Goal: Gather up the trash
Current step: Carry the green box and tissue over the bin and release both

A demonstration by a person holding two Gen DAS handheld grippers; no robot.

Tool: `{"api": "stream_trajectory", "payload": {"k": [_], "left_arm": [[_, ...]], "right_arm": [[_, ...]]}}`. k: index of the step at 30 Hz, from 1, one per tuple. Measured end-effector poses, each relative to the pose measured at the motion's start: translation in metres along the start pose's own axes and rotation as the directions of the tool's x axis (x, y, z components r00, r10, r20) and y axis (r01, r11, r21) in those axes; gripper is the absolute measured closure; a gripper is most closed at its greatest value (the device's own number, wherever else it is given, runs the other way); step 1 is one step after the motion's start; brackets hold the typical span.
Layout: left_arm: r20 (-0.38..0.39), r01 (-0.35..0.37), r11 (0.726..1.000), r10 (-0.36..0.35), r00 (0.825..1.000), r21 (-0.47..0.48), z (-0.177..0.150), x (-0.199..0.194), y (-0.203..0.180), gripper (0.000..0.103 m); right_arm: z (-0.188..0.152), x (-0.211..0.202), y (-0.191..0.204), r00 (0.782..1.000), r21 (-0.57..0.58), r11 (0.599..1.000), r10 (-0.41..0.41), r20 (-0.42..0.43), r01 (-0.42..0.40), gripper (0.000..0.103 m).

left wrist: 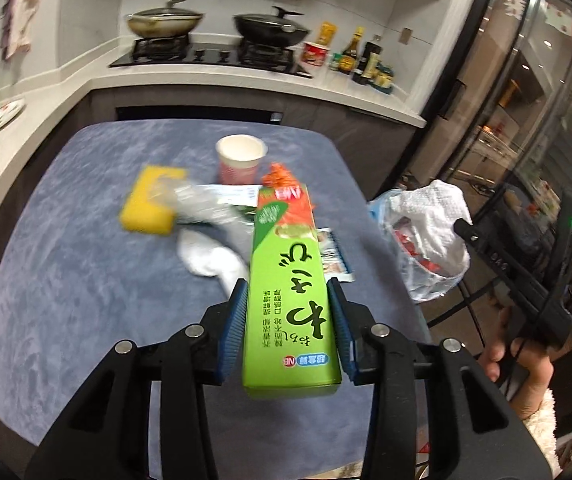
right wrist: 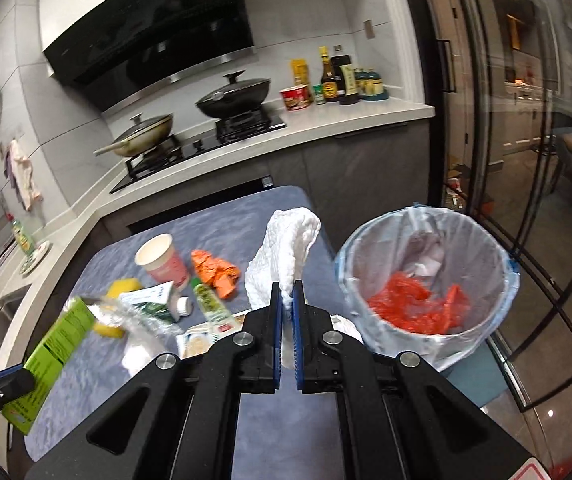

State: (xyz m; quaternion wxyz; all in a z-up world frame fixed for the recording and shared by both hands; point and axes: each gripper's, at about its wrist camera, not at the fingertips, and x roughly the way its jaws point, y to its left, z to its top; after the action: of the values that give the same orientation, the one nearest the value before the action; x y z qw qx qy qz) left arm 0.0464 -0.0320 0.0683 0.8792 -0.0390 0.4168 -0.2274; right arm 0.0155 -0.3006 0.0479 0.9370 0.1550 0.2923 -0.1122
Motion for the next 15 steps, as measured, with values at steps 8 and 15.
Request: {"api": "stream_trajectory", "payload": {"k": [8, 15], "left_arm": [[-0.039, 0.105, 0.988, -0.101, 0.994, 0.109, 0.033, 0.072, -0.074, 0.066], [-0.091, 0.221, 0.960, -0.208, 0.974, 0.174, 0.065, 0.136, -0.144, 0.066]], "right_arm": [[0.011, 0.020, -0.064, 0.992, 0.055, 0.990, -0.129, -0.009, 0.130, 0.098], [0.023, 0.058, -0.115, 0.978, 0.089, 0.975, -0.200, -0.057, 0.205, 0.098]]}}
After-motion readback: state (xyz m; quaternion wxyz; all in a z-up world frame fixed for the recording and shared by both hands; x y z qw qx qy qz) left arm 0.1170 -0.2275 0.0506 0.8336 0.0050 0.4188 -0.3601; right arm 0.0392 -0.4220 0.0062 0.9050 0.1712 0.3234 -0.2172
